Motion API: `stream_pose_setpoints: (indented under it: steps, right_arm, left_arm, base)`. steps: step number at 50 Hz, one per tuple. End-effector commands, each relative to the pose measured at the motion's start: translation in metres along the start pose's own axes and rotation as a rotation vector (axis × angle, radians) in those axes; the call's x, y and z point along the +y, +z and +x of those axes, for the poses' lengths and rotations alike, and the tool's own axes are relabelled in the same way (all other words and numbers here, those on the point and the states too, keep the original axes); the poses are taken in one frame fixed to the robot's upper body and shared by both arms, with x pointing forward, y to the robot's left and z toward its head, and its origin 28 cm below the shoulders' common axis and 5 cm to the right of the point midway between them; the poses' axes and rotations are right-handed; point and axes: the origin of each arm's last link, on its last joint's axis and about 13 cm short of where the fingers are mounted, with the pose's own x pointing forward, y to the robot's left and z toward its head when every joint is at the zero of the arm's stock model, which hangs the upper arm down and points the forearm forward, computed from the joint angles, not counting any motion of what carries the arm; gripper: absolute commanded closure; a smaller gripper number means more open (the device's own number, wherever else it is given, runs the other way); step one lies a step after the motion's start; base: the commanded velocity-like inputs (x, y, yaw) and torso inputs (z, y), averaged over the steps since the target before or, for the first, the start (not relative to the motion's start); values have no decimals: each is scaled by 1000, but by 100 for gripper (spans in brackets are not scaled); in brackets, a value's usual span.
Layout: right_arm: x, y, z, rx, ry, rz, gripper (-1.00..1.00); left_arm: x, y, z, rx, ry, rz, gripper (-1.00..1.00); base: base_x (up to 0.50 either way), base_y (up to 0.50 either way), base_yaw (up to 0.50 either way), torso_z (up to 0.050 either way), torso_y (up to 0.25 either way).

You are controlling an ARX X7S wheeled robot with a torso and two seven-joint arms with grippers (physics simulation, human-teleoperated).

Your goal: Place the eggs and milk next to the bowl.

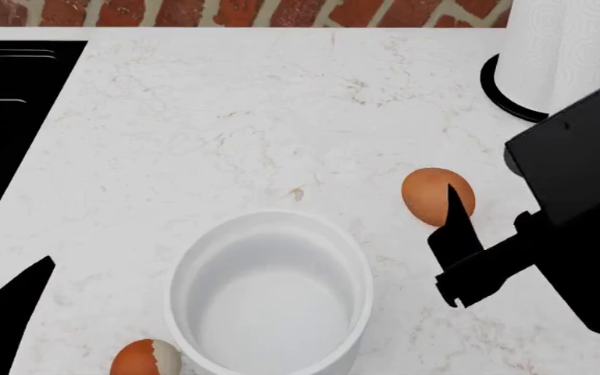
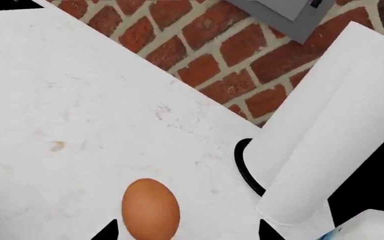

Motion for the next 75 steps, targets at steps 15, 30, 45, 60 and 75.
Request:
stream_pose_setpoints:
  steps: [15, 30, 45, 60, 75]
  right_arm:
    - [-32, 8, 20, 229, 116, -159, -100]
    - [-37, 5, 55, 288, 140, -190, -100]
    - [-32, 10, 68, 298, 193, -196, -100]
    - [-27, 8, 83, 301, 224, -184, -100]
    - [-24, 5, 99, 308, 251, -173, -100]
  left_arm:
    - [13, -7, 29, -36, 7, 9, -100]
    - [21, -3, 41, -42, 32, 18, -100]
    - [26, -3, 41, -42, 48, 12, -100]
    - [30, -5, 50, -39, 55, 17, -100]
    - [35, 0, 55, -37, 61, 20, -100]
  base:
    - [0, 0, 0, 0, 0]
    - [0, 0, 0, 0, 0]
    - [0, 0, 0, 0, 0]
    - [0, 0, 0, 0, 0]
    - [0, 0, 0, 0, 0]
